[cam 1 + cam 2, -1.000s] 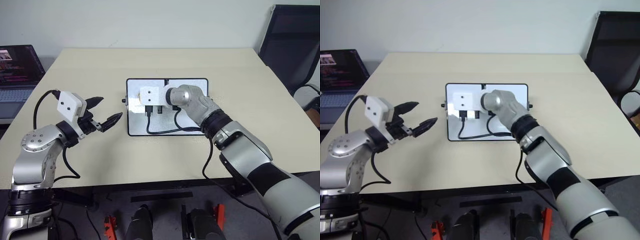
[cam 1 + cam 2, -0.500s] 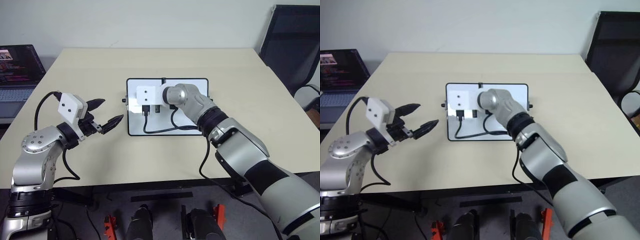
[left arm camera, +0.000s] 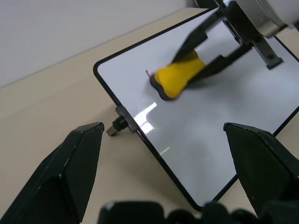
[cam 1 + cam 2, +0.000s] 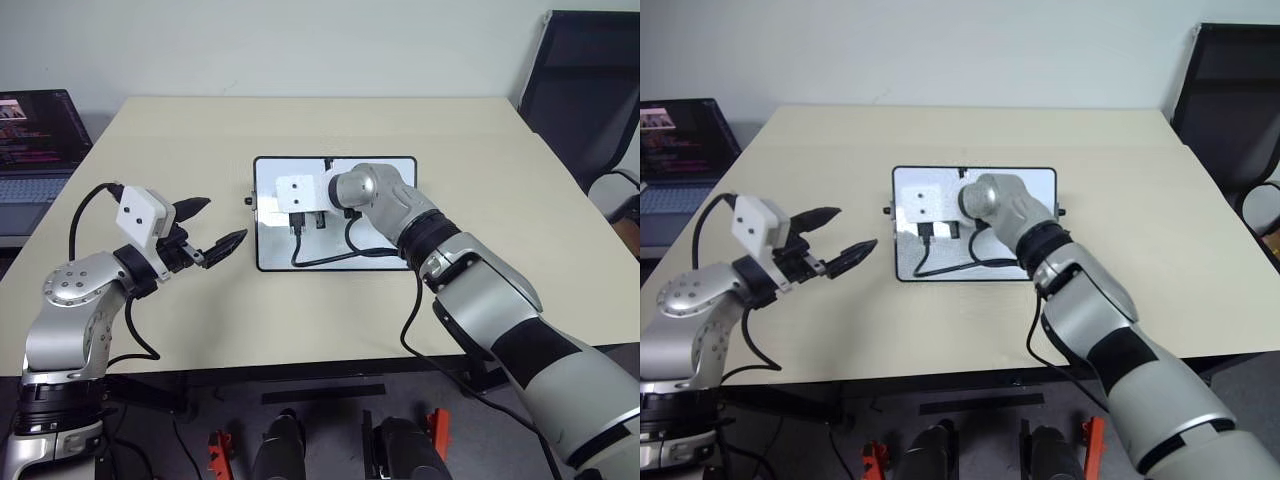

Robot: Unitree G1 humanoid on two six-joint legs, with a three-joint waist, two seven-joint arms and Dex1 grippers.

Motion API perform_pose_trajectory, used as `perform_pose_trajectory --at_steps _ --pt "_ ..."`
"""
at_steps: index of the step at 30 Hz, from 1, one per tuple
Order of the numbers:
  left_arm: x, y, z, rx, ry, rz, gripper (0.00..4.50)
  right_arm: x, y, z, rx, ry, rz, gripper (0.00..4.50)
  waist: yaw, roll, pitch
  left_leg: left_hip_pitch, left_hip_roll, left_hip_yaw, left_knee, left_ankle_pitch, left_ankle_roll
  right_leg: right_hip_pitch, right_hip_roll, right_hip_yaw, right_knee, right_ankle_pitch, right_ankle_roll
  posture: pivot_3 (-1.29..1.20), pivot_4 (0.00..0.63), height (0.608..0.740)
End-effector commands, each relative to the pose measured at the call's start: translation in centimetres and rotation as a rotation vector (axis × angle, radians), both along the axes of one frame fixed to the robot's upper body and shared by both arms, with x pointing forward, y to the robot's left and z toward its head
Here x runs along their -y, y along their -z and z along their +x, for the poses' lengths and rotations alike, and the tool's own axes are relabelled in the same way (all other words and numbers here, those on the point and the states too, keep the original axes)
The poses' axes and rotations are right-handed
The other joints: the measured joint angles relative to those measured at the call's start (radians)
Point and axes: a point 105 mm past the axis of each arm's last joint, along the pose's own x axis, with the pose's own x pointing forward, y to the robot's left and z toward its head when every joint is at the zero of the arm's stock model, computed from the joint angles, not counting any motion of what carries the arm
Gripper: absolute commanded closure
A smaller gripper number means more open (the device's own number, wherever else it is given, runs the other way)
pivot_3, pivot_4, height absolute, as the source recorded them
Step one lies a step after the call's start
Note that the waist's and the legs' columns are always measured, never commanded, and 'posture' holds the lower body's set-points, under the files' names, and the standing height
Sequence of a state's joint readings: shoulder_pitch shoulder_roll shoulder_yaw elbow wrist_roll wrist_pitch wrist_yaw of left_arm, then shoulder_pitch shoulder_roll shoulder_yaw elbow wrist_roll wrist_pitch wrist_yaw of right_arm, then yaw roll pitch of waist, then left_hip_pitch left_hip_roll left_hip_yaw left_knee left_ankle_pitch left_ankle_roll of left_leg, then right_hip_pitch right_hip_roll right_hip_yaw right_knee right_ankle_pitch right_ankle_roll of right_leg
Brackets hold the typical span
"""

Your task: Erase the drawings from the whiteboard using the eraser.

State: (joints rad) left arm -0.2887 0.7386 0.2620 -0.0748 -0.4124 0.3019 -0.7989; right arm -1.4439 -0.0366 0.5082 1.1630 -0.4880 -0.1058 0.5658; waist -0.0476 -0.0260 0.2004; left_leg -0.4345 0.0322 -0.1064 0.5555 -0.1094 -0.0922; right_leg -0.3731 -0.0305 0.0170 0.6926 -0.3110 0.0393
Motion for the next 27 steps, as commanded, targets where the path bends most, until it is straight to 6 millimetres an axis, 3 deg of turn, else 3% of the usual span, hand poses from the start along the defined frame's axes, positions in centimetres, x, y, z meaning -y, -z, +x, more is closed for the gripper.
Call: perform_pose_trajectory --at_steps 1,6,14,22,27 --pt "0.5 -1.5 -0.2 0.056 0.025 0.022 0.00 0.6 -1.7 0.6 0.021 0.042 0.029 3.53 0.000 0.000 0.000 0.000 0.000 0.000 0.000 0.000 0.000 0.000 0.000 0.000 0.000 0.000 0.000 0.00 0.150 0.740" --pt "0.6 -1.5 -0.2 0.055 0.029 0.023 0.00 0.4 0.3 -0.4 -0.173 0.002 0.013 3.53 -0.001 0.000 0.000 0.000 0.000 0.000 -0.001 0.000 0.000 0.000 0.000 0.000 0.000 0.001 0.003 0.00 0.150 0.740" --pt "1.0 -1.2 -0.2 0.049 0.041 0.024 0.00 -0.2 -2.5 0.3 -0.078 0.050 0.115 3.53 -0.002 0.000 0.000 0.000 0.000 0.000 -0.002 0.000 0.000 0.000 0.000 0.000 0.000 0.001 0.002 0.00 0.150 0.740" --pt "1.0 -1.1 -0.3 0.047 0.042 0.024 0.00 -0.8 1.1 -1.4 -0.218 -0.042 -0.062 3.53 -0.006 0.000 0.000 0.000 0.001 0.000 -0.002 0.000 0.000 -0.001 0.001 0.000 0.000 0.001 0.002 0.00 0.150 0.740" --pt "0.5 -1.1 -0.4 0.046 0.029 0.032 0.00 -1.0 -1.9 -0.1 -0.064 0.030 0.061 3.53 -0.006 0.000 0.000 0.000 0.001 0.000 -0.002 0.000 0.000 -0.001 0.001 0.000 0.000 0.000 0.002 0.00 0.150 0.740"
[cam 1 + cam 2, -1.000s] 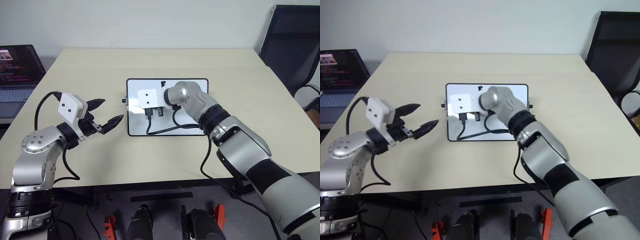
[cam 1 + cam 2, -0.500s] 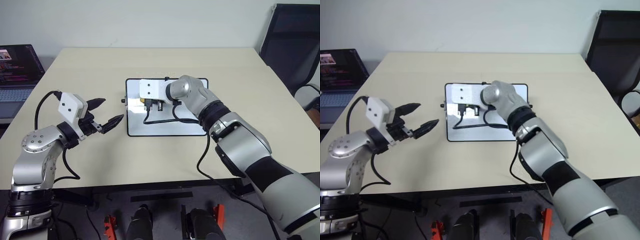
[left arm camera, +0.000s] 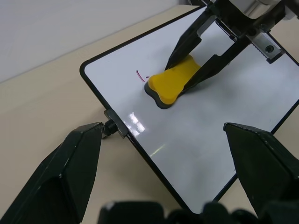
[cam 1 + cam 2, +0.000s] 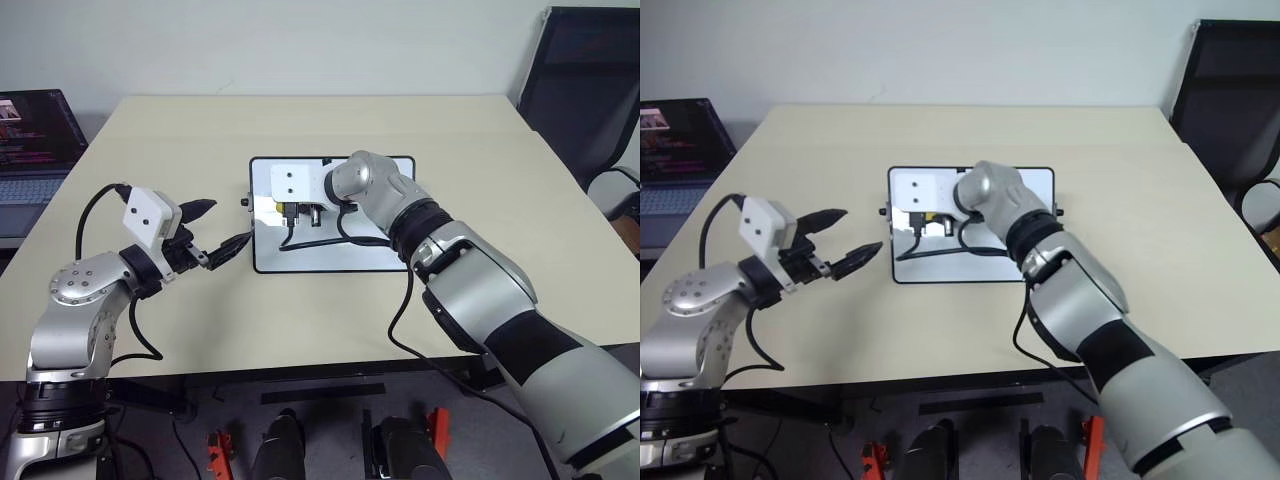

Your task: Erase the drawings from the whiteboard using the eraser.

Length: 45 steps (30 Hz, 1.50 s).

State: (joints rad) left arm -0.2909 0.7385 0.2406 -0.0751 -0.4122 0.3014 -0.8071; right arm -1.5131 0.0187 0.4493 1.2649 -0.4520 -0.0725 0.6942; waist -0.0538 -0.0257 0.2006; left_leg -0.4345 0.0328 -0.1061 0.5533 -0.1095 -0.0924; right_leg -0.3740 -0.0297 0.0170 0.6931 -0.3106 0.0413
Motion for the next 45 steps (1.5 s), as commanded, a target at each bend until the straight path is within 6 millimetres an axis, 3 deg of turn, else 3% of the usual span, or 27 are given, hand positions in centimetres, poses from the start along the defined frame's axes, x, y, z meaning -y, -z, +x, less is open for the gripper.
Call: perform_pose_trajectory --at_steps 1,4,10,15,17,24,30,32,36,39,45 --pt "-0.4 -1.6 -0.4 0.064 -0.008 0.027 0.00 0.2 -2.5 0.9 0.110 0.059 0.070 3.53 0.001 0.000 0.000 0.000 0.000 0.000 0.000 0.000 0.000 0.000 0.000 0.000 0.000 0.000 0.000 0.00 0.150 0.740" --pt "-1.3 -1.8 -0.1 0.069 -0.056 0.041 0.00 0.2 -2.5 0.9 0.104 0.058 0.062 3.53 0.001 0.000 0.000 0.000 0.000 0.000 0.000 0.000 0.000 0.000 0.000 0.000 0.000 0.000 0.000 0.00 0.150 0.740" --pt "-1.3 -2.0 -0.2 0.077 -0.056 0.036 0.00 0.0 0.1 0.0 0.001 0.000 -0.038 3.53 0.001 0.000 0.000 0.000 0.000 0.000 0.000 0.000 0.000 0.000 0.000 0.000 0.000 0.000 0.000 0.00 0.150 0.740" --pt "-1.3 -2.0 -0.2 0.079 -0.059 0.035 0.00 0.5 -2.7 1.3 0.139 0.088 0.070 3.53 0.002 0.000 0.000 0.000 0.000 0.000 0.000 0.000 0.000 0.000 0.000 0.000 0.001 0.000 0.000 0.00 0.150 0.740" --pt "-1.3 -2.0 -0.3 0.079 -0.058 0.035 0.00 0.9 -2.7 1.4 0.125 0.096 0.065 3.53 0.002 0.000 0.000 0.000 0.000 0.000 0.000 0.000 0.000 0.000 0.000 0.000 0.001 0.000 -0.001 0.00 0.150 0.740" --pt "-1.1 -1.9 -0.2 0.078 -0.052 0.035 0.00 1.1 1.8 -0.3 -0.045 -0.027 -0.145 3.53 0.001 0.000 0.000 0.000 0.000 0.000 0.000 0.000 0.000 0.000 0.000 0.000 0.001 -0.001 0.000 0.00 0.150 0.740" --pt "-0.9 -1.8 -0.2 0.076 -0.048 0.034 0.00 0.5 -4.2 1.6 0.194 0.112 0.137 3.53 0.004 0.000 0.000 0.000 0.000 -0.001 0.001 0.000 0.000 -0.001 0.000 0.000 0.004 -0.001 -0.001 0.00 0.150 0.740" --pt "-1.0 -1.8 -0.2 0.076 -0.049 0.034 0.00 0.7 -4.1 1.7 0.193 0.117 0.125 3.53 0.004 0.000 0.000 0.000 0.000 -0.001 0.001 0.000 0.000 -0.001 0.000 0.000 0.004 -0.002 -0.003 0.00 0.150 0.740" --pt "-1.0 -1.8 -0.3 0.076 -0.051 0.034 0.00 0.5 0.1 0.5 0.041 0.028 -0.032 3.53 0.001 0.000 0.000 0.000 0.000 0.000 0.000 0.000 0.000 -0.001 0.000 0.000 0.003 -0.001 -0.002 0.00 0.150 0.740" --pt "-1.0 -1.8 -0.3 0.078 -0.054 0.032 0.00 0.0 -0.3 0.5 0.081 0.019 0.001 3.53 -0.002 0.000 0.000 0.000 0.000 -0.001 -0.001 0.000 0.000 -0.001 0.001 0.000 0.004 -0.002 -0.003 0.00 0.150 0.740" --pt "-1.5 -2.1 -0.1 0.095 -0.079 0.028 0.00 -1.0 -3.8 0.5 0.221 -0.001 0.197 3.53 -0.002 0.000 0.000 0.000 0.001 -0.001 0.001 0.000 0.000 -0.001 0.001 0.000 0.004 -0.002 -0.002 0.00 0.150 0.740"
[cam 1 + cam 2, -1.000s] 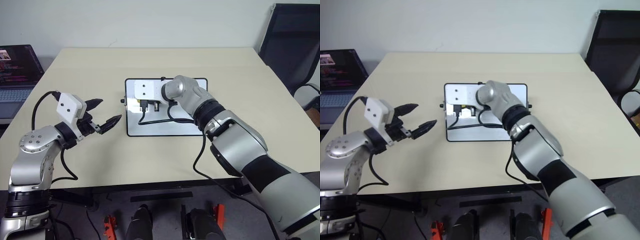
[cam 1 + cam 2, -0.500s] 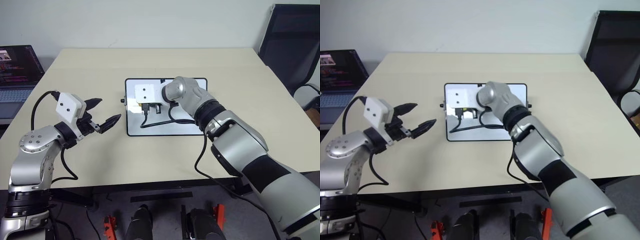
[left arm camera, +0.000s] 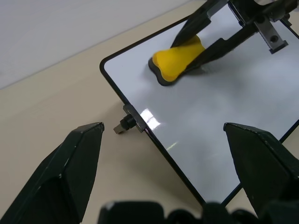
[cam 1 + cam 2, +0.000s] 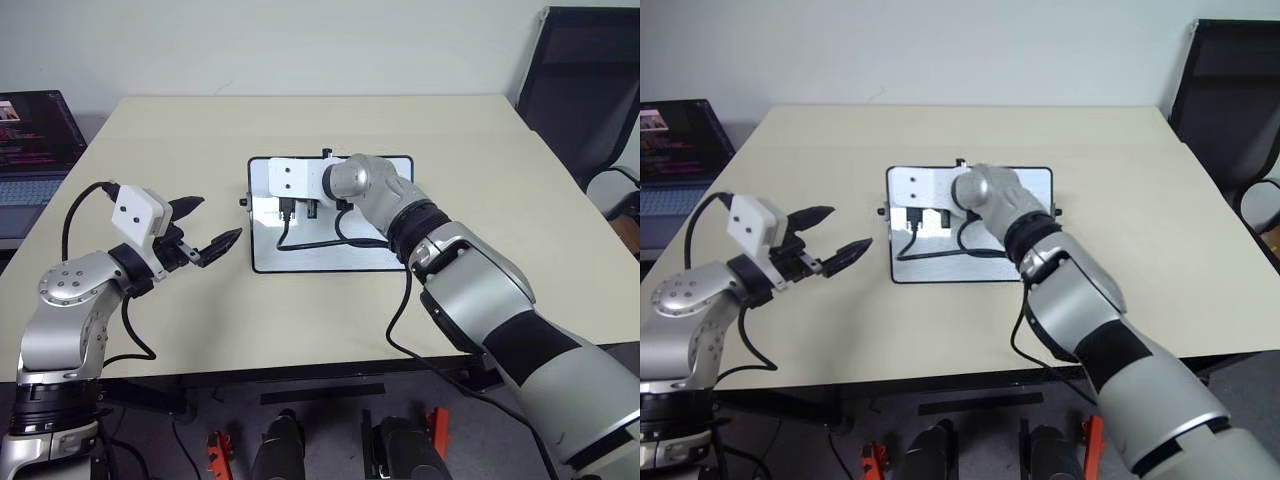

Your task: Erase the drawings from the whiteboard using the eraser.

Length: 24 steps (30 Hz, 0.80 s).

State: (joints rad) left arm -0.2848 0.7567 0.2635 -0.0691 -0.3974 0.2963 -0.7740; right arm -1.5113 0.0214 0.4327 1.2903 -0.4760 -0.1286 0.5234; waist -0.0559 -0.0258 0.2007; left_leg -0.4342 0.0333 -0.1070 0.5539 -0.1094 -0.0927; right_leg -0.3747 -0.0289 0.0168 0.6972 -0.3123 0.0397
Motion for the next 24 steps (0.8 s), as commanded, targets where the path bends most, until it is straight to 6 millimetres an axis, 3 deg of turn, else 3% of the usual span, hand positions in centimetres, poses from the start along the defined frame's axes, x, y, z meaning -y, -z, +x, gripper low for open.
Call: perform_pose_trajectory --at_steps 1,7,13,19,24 --pt "-0.4 -1.7 -0.1 0.074 -0.017 0.013 0.00 -1.2 -3.0 -0.4 0.121 -0.043 0.130 3.53 0.000 0.000 0.000 0.000 0.000 0.000 0.000 0.000 0.000 0.000 0.000 0.000 0.000 0.000 0.000 0.00 0.150 0.740" --pt "-0.3 -1.9 0.1 0.078 -0.011 0.016 0.00 -2.4 -3.0 -0.9 0.252 -0.073 0.102 3.53 0.000 0.000 0.000 0.000 0.000 0.000 -0.002 0.000 0.000 -0.001 0.000 0.000 0.000 0.000 -0.003 0.00 0.150 0.740" --pt "-0.3 -1.8 0.1 0.077 -0.008 0.019 0.00 -3.3 0.2 -1.8 0.230 -0.145 -0.044 3.53 -0.001 0.000 0.000 0.000 0.000 0.001 -0.003 0.000 0.000 -0.002 0.000 0.000 0.000 0.000 -0.003 0.00 0.150 0.740" --pt "-0.3 -1.8 0.1 0.076 -0.004 0.021 0.00 -3.7 -2.6 -1.7 0.356 -0.113 0.074 3.53 0.001 0.000 0.000 0.000 0.000 0.000 -0.002 0.000 0.000 -0.001 0.000 0.000 0.000 0.000 -0.003 0.00 0.150 0.740" --pt "-0.3 -1.8 0.1 0.075 -0.005 0.021 0.00 -2.7 -1.4 -1.1 0.290 -0.077 0.072 3.53 0.001 0.000 0.000 0.000 0.000 0.000 -0.002 0.000 0.000 -0.001 0.000 0.000 0.000 0.000 -0.003 0.00 0.150 0.740"
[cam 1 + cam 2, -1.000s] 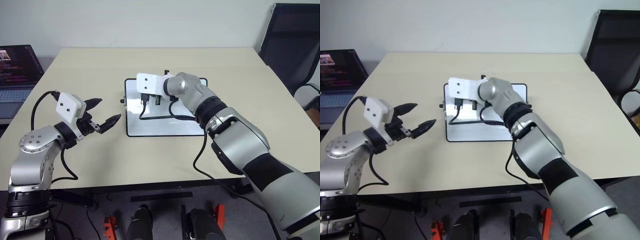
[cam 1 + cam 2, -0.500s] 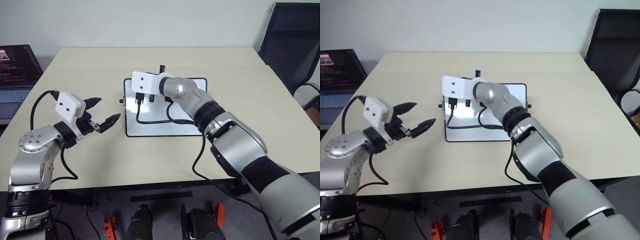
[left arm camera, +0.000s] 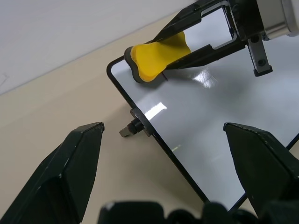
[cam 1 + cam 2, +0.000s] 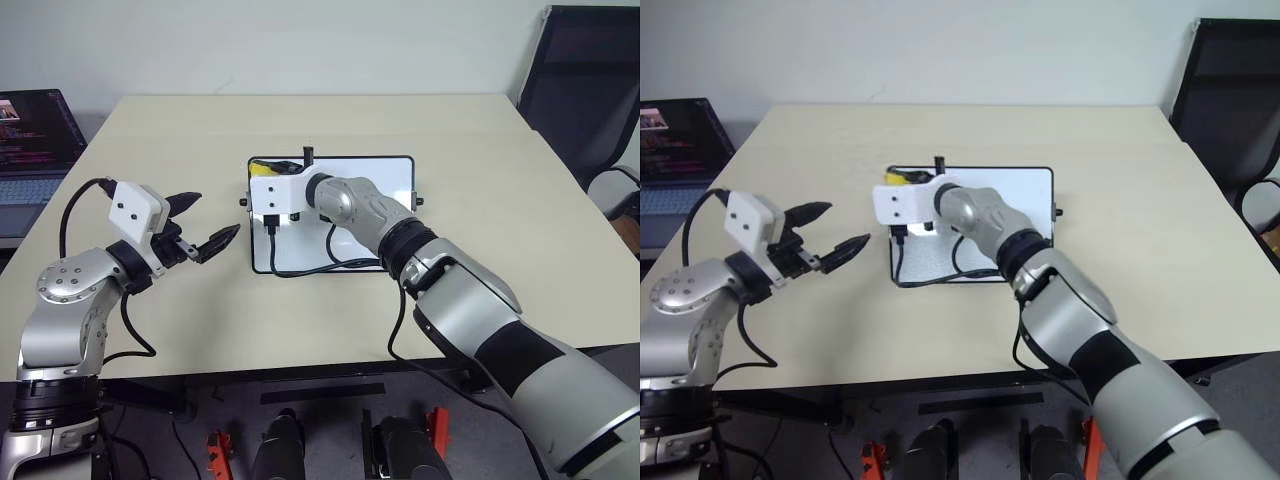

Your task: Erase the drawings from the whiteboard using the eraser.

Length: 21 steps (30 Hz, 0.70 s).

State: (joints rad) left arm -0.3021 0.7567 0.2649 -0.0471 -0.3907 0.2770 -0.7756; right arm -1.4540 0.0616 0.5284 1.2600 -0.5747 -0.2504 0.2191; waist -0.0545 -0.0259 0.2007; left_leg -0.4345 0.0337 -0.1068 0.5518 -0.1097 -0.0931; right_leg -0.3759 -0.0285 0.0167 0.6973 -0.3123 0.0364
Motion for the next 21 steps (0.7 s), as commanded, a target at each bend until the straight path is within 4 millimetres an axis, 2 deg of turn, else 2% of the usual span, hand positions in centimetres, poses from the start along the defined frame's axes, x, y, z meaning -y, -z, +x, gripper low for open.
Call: perform_pose_trajectory --at_steps 1,4,8,10,14,16,18,21 --pt "-0.1 -1.4 -0.2 0.056 0.000 0.020 0.00 -0.2 -0.7 -0.2 -0.026 -0.014 0.027 3.53 -0.001 0.000 0.000 0.000 0.000 0.000 0.000 0.000 0.000 0.000 0.000 0.000 0.000 0.000 0.000 0.00 0.150 0.740" --pt "0.0 -1.4 -0.1 0.055 0.003 0.019 0.00 -0.4 1.0 -0.5 -0.086 -0.027 -0.005 3.53 -0.001 0.000 0.000 0.000 0.000 0.000 0.000 0.000 0.000 0.000 0.000 0.000 0.000 0.000 0.000 0.00 0.150 0.740" --pt "0.2 -1.3 -0.1 0.054 0.008 0.018 0.00 0.3 -0.9 0.3 0.018 0.029 0.054 3.53 -0.001 0.000 0.000 0.000 0.000 0.000 0.000 0.000 0.000 0.000 0.000 0.000 0.000 0.000 0.000 0.00 0.150 0.740" --pt "0.2 -1.3 -0.1 0.053 0.010 0.018 0.00 0.7 -0.7 0.6 0.022 0.047 0.021 3.53 0.000 0.000 0.000 0.000 0.000 0.000 0.000 0.000 0.000 0.000 0.000 0.000 0.000 0.000 0.000 0.00 0.150 0.740" --pt "0.3 -1.3 -0.1 0.052 0.013 0.016 0.00 1.8 3.3 0.6 -0.113 0.059 -0.185 3.53 -0.001 0.000 0.000 0.000 0.000 0.000 0.000 0.000 0.000 0.000 0.000 0.000 0.000 0.000 0.000 0.00 0.150 0.740" --pt "0.3 -1.3 0.0 0.053 0.013 0.015 0.00 2.0 4.2 0.4 -0.150 0.048 -0.220 3.53 -0.001 0.000 0.000 0.002 0.000 0.000 0.000 0.000 0.000 0.002 0.000 0.000 0.000 0.000 0.001 0.00 0.150 0.740" --pt "0.3 -1.3 0.0 0.052 0.013 0.014 0.00 1.9 3.5 0.6 -0.115 0.052 -0.192 3.53 0.000 0.000 0.000 0.002 0.000 -0.001 0.001 0.000 0.000 0.002 0.001 0.000 0.001 -0.001 0.002 0.00 0.150 0.740" --pt "0.4 -1.3 0.0 0.052 0.015 0.013 0.00 2.0 0.2 1.4 0.012 0.095 -0.081 3.53 0.003 0.000 0.000 0.002 0.000 -0.001 0.003 0.000 0.000 0.003 0.001 0.000 0.001 -0.001 0.003 0.00 0.150 0.740"
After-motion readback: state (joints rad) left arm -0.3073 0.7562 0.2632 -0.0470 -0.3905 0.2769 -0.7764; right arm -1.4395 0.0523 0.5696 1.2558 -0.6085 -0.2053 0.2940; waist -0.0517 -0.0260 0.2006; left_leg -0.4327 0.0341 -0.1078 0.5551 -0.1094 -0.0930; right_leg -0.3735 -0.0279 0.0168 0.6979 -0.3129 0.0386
